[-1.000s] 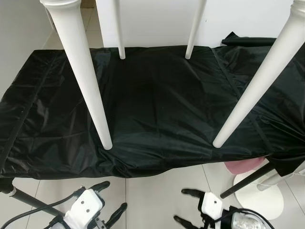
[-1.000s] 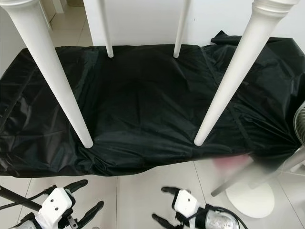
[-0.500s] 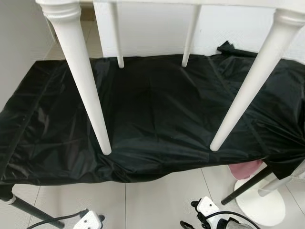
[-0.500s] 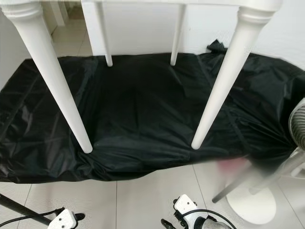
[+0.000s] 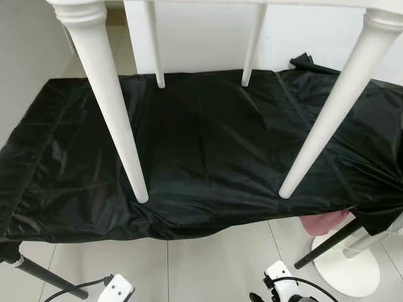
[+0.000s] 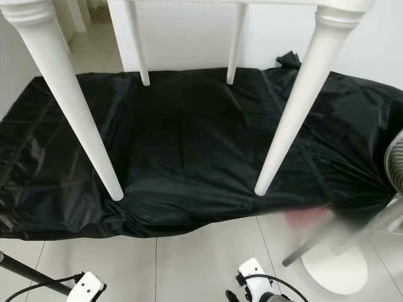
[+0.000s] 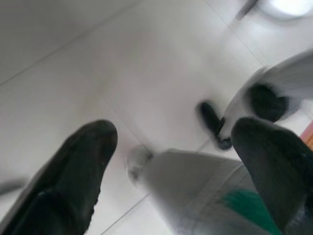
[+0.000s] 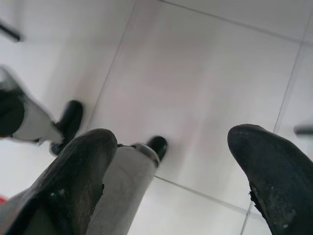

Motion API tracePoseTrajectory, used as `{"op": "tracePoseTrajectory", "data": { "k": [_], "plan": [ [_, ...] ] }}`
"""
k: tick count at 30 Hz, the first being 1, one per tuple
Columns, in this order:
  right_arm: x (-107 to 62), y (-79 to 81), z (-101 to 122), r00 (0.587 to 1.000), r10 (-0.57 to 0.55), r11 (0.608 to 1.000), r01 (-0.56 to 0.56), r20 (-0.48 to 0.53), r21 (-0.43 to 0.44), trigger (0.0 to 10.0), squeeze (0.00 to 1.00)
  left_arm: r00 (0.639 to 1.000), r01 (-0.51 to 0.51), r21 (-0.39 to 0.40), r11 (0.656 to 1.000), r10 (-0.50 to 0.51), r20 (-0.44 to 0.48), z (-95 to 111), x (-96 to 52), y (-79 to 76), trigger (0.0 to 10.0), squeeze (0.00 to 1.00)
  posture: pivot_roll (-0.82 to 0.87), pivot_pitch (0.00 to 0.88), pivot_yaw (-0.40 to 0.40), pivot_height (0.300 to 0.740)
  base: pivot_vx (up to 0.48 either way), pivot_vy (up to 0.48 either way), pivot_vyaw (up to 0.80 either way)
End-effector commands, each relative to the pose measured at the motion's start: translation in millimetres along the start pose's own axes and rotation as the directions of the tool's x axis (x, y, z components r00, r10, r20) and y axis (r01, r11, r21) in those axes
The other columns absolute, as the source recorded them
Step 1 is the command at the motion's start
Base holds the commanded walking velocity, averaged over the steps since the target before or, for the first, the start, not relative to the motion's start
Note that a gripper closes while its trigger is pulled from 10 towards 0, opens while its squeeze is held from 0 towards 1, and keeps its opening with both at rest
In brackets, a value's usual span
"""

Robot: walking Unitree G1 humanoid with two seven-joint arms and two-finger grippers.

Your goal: Building children table

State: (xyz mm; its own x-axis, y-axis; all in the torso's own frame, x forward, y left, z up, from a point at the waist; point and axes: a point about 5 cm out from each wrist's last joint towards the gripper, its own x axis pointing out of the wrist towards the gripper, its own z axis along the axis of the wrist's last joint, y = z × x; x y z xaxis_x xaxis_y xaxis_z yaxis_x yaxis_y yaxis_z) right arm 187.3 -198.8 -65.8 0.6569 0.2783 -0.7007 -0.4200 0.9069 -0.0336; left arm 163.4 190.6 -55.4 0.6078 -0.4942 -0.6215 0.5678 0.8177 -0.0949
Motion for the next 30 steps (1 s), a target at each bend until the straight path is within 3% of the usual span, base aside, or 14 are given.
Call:
{"op": "tracePoseTrajectory", "data": {
  "k": [1,2,3,4,7,9,11,12,20,22,27,30],
  "plan": [
    [-2.5,-2.5,-7,0.999,-0.024,0.999,0.025,-0.034,0.024,10.0,0.0,0.998,-0.041,-0.018,0.999,0.04,-0.048,-11,-5.5,3.9,10.0,0.0,0.02,0.095,0.028,0.74,0.0,0.0,0.0],
    [-2.5,-1.6,-16,0.992,-0.094,0.991,0.101,-0.081,0.086,10.0,0.0,0.987,-0.125,-0.068,0.99,0.117,-0.109,-18,0.4,4.6,10.0,0.0,0.01,0.114,0.033,0.74,0.0,0.0,0.0],
    [-2.5,-1.6,-16,0.992,-0.094,0.991,0.101,-0.081,0.086,10.0,0.0,0.987,-0.125,-0.068,0.99,0.117,-0.109,-18,0.4,4.6,10.0,0.0,0.01,0.114,0.033,0.74,0.0,0.0,0.0],
    [-4.1,-0.8,-25,0.978,-0.16,0.979,0.174,-0.13,0.108,10.0,0.0,0.964,-0.222,-0.114,0.968,0.2,-0.177,-27,3.4,6.0,10.0,0.0,0.01,0.133,0.035,0.74,0.0,0.0,0.0],
    [-4.1,-0.8,-25,0.978,-0.16,0.979,0.174,-0.13,0.108,10.0,0.0,0.964,-0.222,-0.114,0.968,0.2,-0.177,-27,3.4,6.0,10.0,0.0,0.01,0.133,0.035,0.74,0.0,0.0,0.0],
    [-7.7,8.2,-41,0.957,-0.212,0.957,0.244,-0.197,0.155,10.0,0.0,0.901,-0.388,-0.15,0.909,0.34,-0.271,-36,3.6,10.8,10.0,0.0,0.0,0.148,0.037,0.74,0.0,0.0,0.0],
    [-7.7,8.2,-41,0.957,-0.212,0.957,0.244,-0.197,0.155,10.0,0.0,0.901,-0.388,-0.15,0.909,0.34,-0.271,-36,3.6,10.8,10.0,0.0,0.0,0.148,0.037,0.74,0.0,0.0,0.0],
    [-8.4,12.3,-45,0.952,-0.221,0.946,0.262,-0.212,0.189,10.0,0.0,0.88,-0.433,-0.164,0.886,0.376,-0.289,-37,3.9,13.1,10.0,0.0,0.0,0.147,0.037,0.74,0.0,0.0,0.0],
    [-8.8,15.5,-48,0.948,-0.228,0.938,0.275,-0.223,0.21,10.0,0.0,0.876,-0.435,-0.144,0.889,0.381,-0.296,-35,5.8,13.1,10.0,0.0,0.0,0.147,0.039,0.74,0.0,0.0,0.0],
    [-6.4,15.7,-45,0.939,-0.252,0.928,0.303,-0.234,0.217,10.0,0.0,0.874,-0.42,-0.092,0.903,0.376,-0.308,-31,12.4,9.8,10.0,0.0,0.01,0.103,0.031,0.74,0.0,0.0,0.0],
    [-4.5,15.3,-43,0.936,-0.258,0.925,0.311,-0.24,0.217,10.0,0.0,0.876,-0.406,-0.067,0.911,0.367,-0.314,-29,17.2,5.8,10.0,0.0,0.02,0.077,0.022,0.74,0.0,0.0,0.0],
    [2.5,16.9,-32,0.942,-0.244,0.925,0.298,-0.232,0.238,10.0,0.0,0.883,-0.375,-0.035,0.926,0.345,-0.319,-26,25.0,-2.3,10.0,0.0,0.03,0.02,0.004,0.74,0.0,0.0,0.0]
  ]
}}
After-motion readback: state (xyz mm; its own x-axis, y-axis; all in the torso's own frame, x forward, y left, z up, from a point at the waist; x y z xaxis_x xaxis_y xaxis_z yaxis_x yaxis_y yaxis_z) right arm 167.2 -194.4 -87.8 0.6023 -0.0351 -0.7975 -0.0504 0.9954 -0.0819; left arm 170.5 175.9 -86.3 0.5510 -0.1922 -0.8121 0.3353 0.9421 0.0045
